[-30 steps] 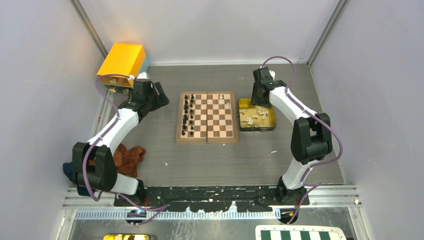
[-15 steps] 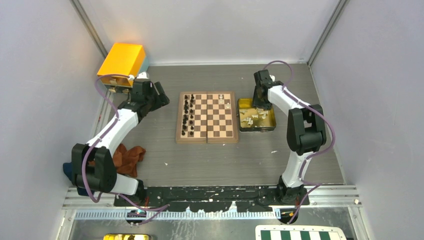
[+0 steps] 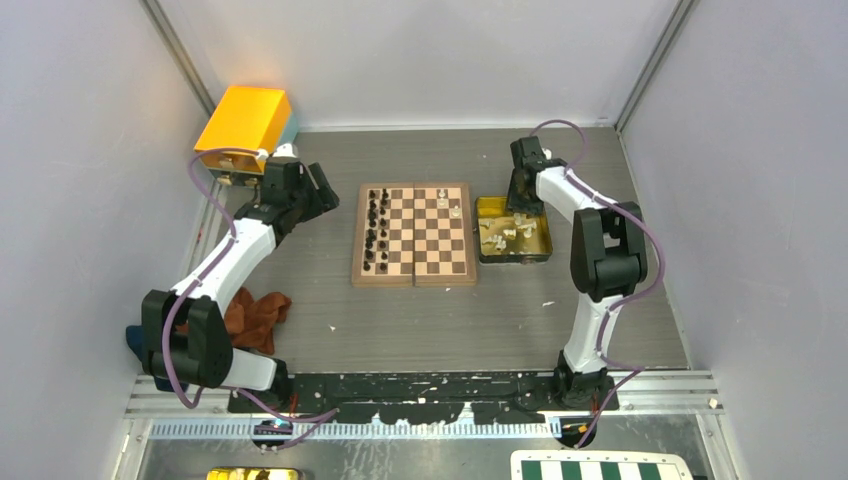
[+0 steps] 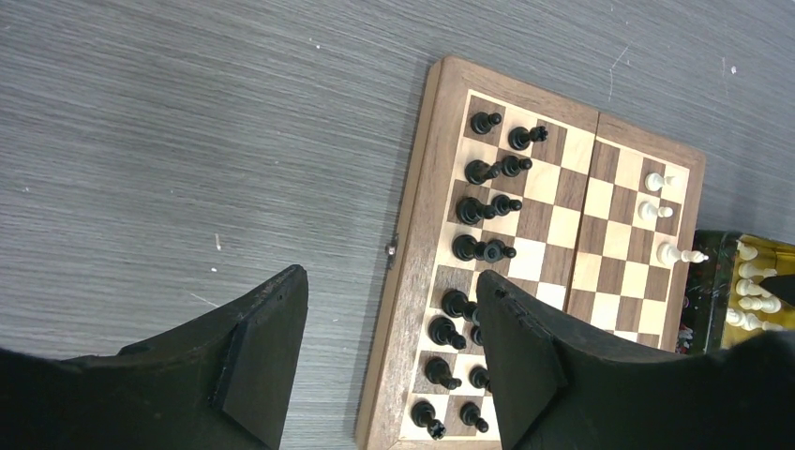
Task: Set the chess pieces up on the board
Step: Pick up the chess piece from the storage box.
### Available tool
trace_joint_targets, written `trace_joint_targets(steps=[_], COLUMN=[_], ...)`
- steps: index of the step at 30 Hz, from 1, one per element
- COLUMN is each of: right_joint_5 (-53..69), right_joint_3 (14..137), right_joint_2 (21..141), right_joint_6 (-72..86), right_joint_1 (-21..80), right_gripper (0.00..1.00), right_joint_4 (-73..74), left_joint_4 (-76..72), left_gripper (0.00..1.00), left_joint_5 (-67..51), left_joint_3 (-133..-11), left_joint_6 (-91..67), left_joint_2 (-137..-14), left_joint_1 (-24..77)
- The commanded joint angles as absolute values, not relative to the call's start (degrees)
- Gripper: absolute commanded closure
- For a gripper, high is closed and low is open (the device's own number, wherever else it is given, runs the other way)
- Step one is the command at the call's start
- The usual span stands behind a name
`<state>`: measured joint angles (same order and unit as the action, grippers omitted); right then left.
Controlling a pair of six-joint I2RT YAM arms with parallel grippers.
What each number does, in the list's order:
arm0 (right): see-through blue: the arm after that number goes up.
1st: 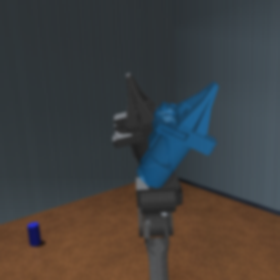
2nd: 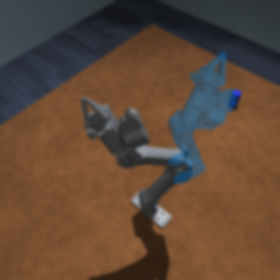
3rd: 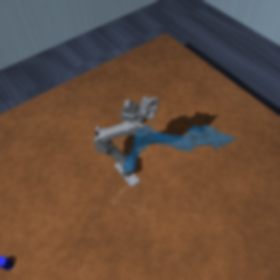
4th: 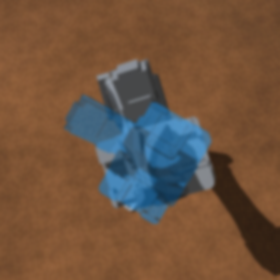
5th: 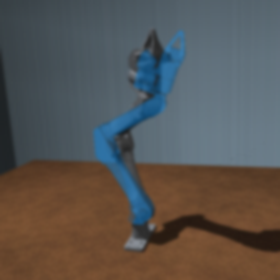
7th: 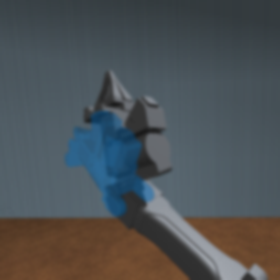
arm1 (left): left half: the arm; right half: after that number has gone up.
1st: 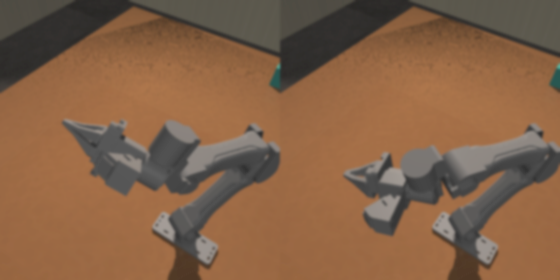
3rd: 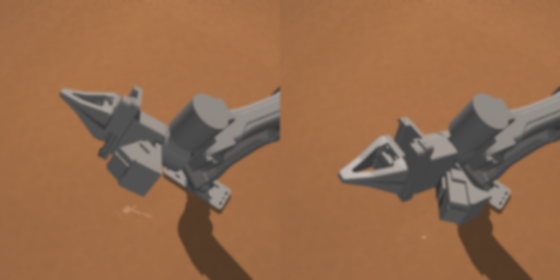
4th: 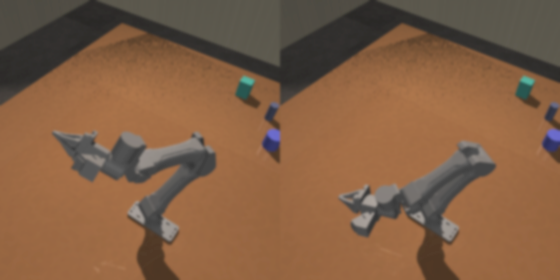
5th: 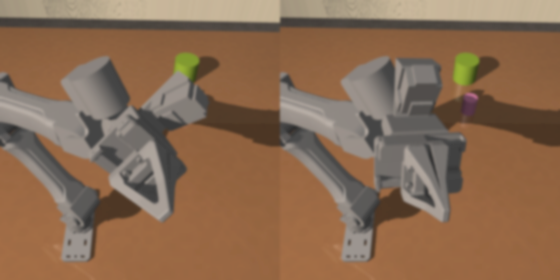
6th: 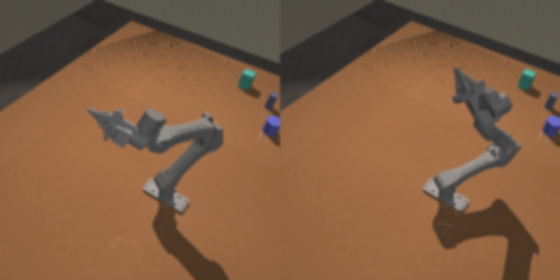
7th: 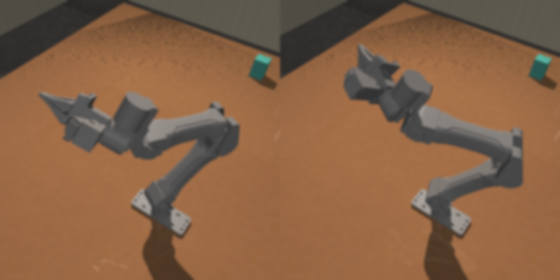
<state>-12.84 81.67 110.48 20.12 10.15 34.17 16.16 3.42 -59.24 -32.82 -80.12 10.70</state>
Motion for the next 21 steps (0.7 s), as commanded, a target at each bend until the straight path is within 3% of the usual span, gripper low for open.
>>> trace_joint_targets(steps=[1, 21], right_joint_5=[-12.03, -10.46], right_joint_3=[84.07, 85.22], right_joint_2=[110.73, 113.31], right_joint_6=[20.67, 20.56], right_joint_1=[9.75, 9.11], right_gripper=[0.56, 0.61], right_joint_4=[32.30, 32.87], left_joint_4=[14.50, 14.33], left_gripper=[0.33, 0.33], left_joint_5=[2.86, 3.25], left_joint_3=[-61.06, -61.25], left_joint_6=[-33.14, -32.92], left_joint_2=[-78.48, -78.83], left_joint_1=[10.37, 10.28])
